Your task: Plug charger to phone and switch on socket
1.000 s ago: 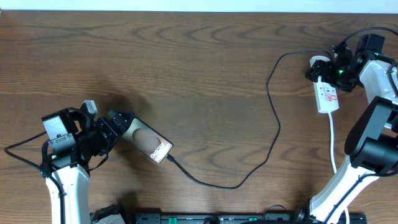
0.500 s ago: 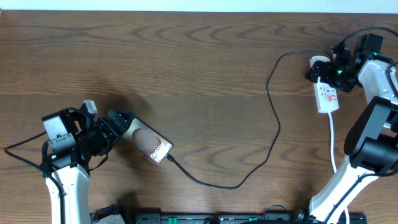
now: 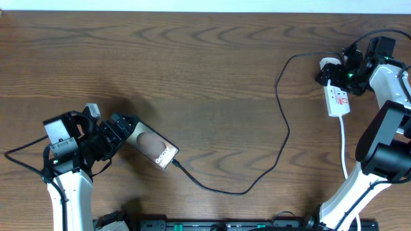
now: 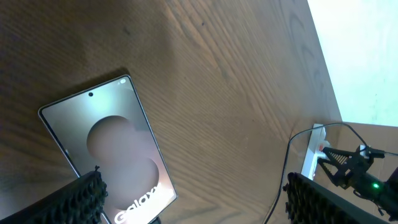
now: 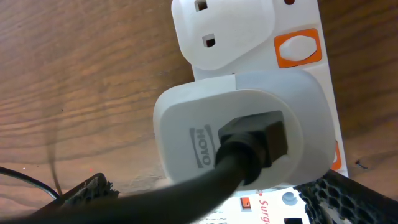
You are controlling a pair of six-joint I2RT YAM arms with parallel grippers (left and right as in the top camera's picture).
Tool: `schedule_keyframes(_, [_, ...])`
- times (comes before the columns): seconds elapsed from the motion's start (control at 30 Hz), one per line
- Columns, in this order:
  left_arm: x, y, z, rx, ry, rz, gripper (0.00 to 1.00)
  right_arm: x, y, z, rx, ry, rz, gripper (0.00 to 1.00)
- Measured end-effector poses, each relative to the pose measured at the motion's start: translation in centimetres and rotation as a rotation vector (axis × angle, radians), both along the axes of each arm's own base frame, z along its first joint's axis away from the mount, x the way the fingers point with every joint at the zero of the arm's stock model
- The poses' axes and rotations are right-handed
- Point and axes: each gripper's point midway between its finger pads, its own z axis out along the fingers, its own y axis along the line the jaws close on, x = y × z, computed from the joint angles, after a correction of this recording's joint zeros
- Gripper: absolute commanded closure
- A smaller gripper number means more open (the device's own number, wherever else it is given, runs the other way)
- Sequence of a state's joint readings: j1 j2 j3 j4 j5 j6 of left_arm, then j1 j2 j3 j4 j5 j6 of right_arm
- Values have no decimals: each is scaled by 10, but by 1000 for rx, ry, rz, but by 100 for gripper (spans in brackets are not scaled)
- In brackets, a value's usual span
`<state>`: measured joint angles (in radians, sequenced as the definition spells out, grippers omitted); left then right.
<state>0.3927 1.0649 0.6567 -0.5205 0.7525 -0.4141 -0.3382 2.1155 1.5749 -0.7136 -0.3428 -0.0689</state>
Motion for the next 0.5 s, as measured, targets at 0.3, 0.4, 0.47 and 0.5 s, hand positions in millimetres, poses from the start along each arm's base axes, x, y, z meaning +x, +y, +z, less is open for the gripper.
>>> schedule_keyframes(0.3, [-1, 0, 0, -1, 3, 0, 10, 0, 0, 0, 0, -2, 0, 5])
schedule_keyframes(0.4, [-2, -1, -1, -4, 11, 0, 10, 1, 0, 0, 1, -3, -8, 5])
schedule_keyframes(0.47, [-2, -1, -2, -5, 13, 0, 10, 1, -1, 1, 4, -2, -11, 5])
schedule_keyframes(0.5, [-2, -1, -2, -6, 13, 0, 10, 1, -1, 1, 9, -2, -12, 4])
